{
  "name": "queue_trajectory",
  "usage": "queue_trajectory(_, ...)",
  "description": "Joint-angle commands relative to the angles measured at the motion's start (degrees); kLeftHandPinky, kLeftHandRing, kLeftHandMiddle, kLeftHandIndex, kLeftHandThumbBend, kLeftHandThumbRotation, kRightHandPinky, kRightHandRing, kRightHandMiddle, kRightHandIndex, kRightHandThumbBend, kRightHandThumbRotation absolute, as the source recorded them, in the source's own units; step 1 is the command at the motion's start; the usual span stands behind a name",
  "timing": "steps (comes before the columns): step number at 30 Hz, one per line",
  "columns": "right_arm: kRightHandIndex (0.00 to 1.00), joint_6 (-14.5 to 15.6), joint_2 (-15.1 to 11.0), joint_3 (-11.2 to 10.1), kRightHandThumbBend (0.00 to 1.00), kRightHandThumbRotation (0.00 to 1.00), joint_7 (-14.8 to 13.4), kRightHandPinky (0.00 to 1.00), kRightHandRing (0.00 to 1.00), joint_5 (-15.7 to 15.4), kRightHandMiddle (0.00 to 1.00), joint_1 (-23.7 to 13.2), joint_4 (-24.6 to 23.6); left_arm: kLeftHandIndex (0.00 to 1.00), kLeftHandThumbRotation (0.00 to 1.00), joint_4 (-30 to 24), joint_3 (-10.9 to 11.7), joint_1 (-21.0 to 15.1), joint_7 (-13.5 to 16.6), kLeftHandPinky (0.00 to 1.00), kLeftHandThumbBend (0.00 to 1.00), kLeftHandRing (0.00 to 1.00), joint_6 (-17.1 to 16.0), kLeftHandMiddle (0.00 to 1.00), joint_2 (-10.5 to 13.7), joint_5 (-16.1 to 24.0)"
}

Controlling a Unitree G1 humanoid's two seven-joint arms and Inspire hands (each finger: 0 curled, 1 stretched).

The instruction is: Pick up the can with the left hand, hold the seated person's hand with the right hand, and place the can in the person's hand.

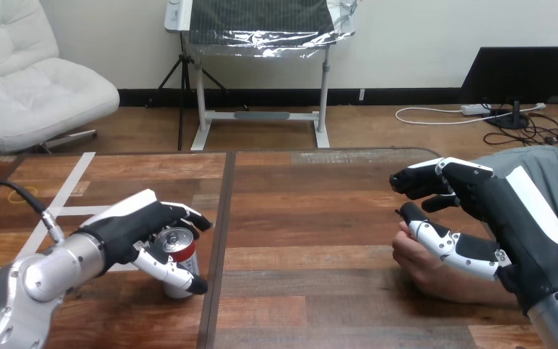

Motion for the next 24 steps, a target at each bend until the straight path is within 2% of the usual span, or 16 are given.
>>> queue_trajectory(1,0.63,-0.24,-1.76,-0.62,0.36,0.00,0.13,0.67,0.71,-0.26,0.69,-4.18,-3.08,0.79,0.16,-1.39,-0.49,-3.72,0.02,0.69,0.87,0.75,0.62,0.79,0.78,0.08)
queue_trajectory(9,0.63,0.62,-1.51,-0.61,0.37,0.00,0.14,0.67,0.71,-0.35,0.69,-4.07,-3.57,0.78,0.13,-2.04,-0.91,-3.64,0.29,0.68,0.86,0.74,1.90,0.78,0.54,0.18)
queue_trajectory(24,0.63,0.49,-1.83,-0.43,0.36,0.00,0.37,0.67,0.72,-0.41,0.69,-4.17,-3.58,0.75,0.08,-2.21,-1.46,-2.95,1.96,0.65,0.82,0.71,1.72,0.74,0.51,1.28)
